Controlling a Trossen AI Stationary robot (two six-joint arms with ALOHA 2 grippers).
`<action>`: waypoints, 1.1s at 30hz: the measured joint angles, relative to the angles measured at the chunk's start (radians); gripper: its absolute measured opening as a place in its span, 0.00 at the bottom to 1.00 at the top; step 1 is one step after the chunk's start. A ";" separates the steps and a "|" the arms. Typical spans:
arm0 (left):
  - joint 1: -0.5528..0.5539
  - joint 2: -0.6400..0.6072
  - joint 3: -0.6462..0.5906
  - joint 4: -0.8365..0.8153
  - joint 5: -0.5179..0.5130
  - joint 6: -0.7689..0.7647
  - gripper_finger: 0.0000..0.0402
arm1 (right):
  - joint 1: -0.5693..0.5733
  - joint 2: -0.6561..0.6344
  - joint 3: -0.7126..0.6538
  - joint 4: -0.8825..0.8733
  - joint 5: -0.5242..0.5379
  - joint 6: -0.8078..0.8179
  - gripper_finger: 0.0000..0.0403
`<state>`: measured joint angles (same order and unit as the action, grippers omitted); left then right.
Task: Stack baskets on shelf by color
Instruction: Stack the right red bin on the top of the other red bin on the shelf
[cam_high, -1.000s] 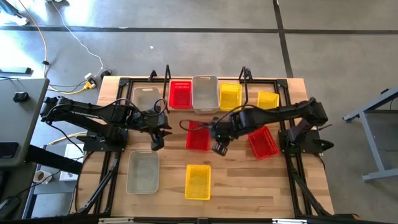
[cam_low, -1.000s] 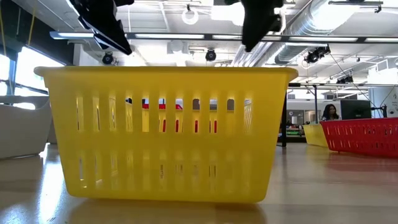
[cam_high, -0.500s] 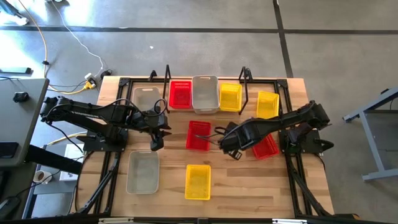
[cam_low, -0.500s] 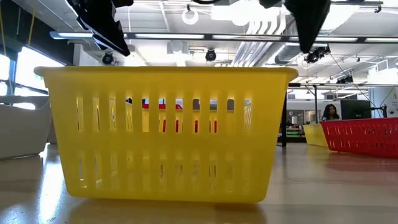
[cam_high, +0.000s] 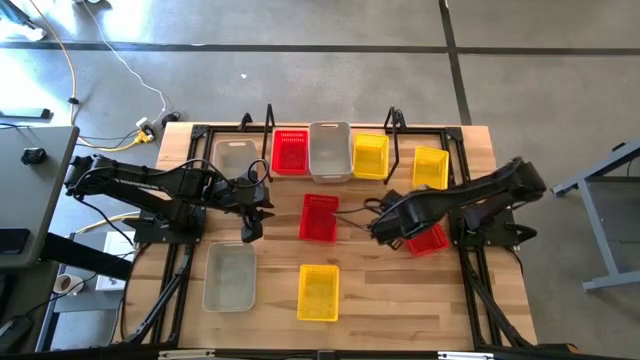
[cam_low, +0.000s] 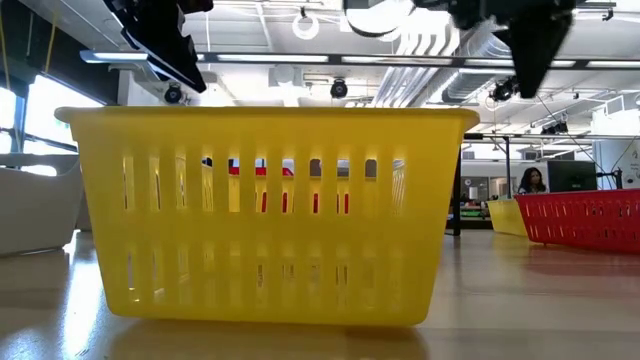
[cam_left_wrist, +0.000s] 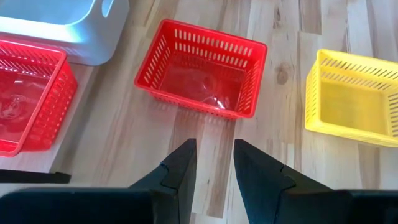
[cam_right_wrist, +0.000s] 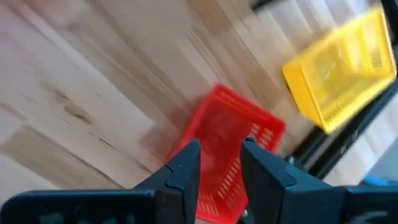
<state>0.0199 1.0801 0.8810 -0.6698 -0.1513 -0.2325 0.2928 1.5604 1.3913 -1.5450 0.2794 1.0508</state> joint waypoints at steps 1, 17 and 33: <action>0.000 0.000 0.000 0.000 0.000 0.000 0.24 | 0.000 -0.031 -0.035 0.022 -0.005 0.022 0.24; 0.000 0.000 0.000 0.000 -0.017 0.000 0.24 | -0.115 -0.337 -0.391 0.101 -0.101 0.253 0.25; 0.000 0.000 0.000 0.001 -0.069 0.000 0.24 | -0.333 -0.343 -0.597 0.252 -0.195 0.068 0.30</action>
<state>0.0200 1.0798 0.8810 -0.6693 -0.2203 -0.2321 -0.0402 1.2175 0.7946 -1.2930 0.0841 1.1188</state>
